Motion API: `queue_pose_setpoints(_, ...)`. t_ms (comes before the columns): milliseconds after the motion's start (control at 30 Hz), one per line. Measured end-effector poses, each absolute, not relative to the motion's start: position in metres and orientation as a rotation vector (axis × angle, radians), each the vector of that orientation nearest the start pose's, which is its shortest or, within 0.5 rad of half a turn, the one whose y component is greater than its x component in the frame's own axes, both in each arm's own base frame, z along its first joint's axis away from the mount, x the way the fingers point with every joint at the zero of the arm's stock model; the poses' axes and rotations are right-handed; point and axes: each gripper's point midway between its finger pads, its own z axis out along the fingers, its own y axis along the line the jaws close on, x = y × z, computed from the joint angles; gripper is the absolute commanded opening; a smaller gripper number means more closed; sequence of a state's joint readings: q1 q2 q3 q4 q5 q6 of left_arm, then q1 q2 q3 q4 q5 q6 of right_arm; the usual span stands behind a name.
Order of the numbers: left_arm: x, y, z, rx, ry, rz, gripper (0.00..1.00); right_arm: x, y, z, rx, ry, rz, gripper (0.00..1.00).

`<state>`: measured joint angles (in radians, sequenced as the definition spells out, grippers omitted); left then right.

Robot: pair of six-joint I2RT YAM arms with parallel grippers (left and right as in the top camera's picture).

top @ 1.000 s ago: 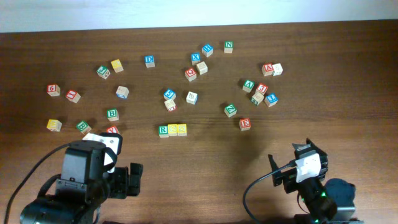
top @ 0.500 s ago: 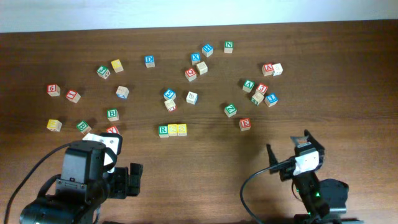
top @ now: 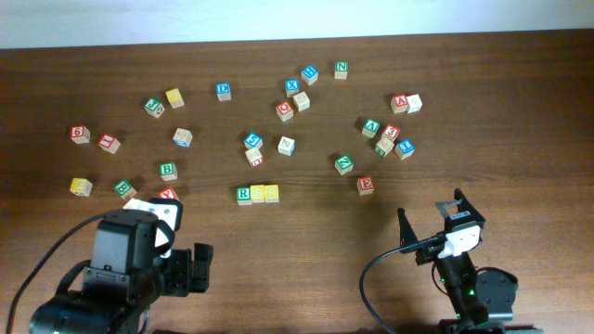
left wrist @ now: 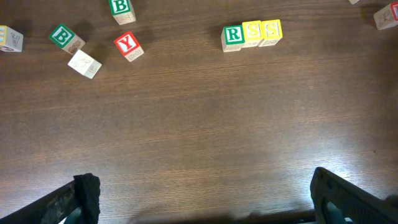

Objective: Spell out RSS

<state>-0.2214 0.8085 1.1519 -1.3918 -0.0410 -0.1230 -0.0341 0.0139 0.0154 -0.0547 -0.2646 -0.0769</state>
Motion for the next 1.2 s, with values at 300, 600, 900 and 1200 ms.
queue_pose_setpoints(300,0.168,-0.031,0.231,0.114,2.614,-0.067,1.0,0.242,0.037,0.165,-0.236,1.607,0.131,0.98)
queue_pose_setpoints(600,0.2,-0.03,0.281,0.05,1.915,-0.15,0.99,0.242,0.037,0.165,-0.236,1.605,0.131,0.98)
queue_pose_setpoints(900,0.243,-0.044,0.183,0.067,1.597,-0.217,0.99,0.242,0.037,0.165,-0.236,1.602,0.131,0.98)
queue_pose_setpoints(1200,0.244,-0.038,0.175,0.036,1.581,-0.187,0.99,0.242,0.037,0.165,-0.235,1.602,0.131,0.98)
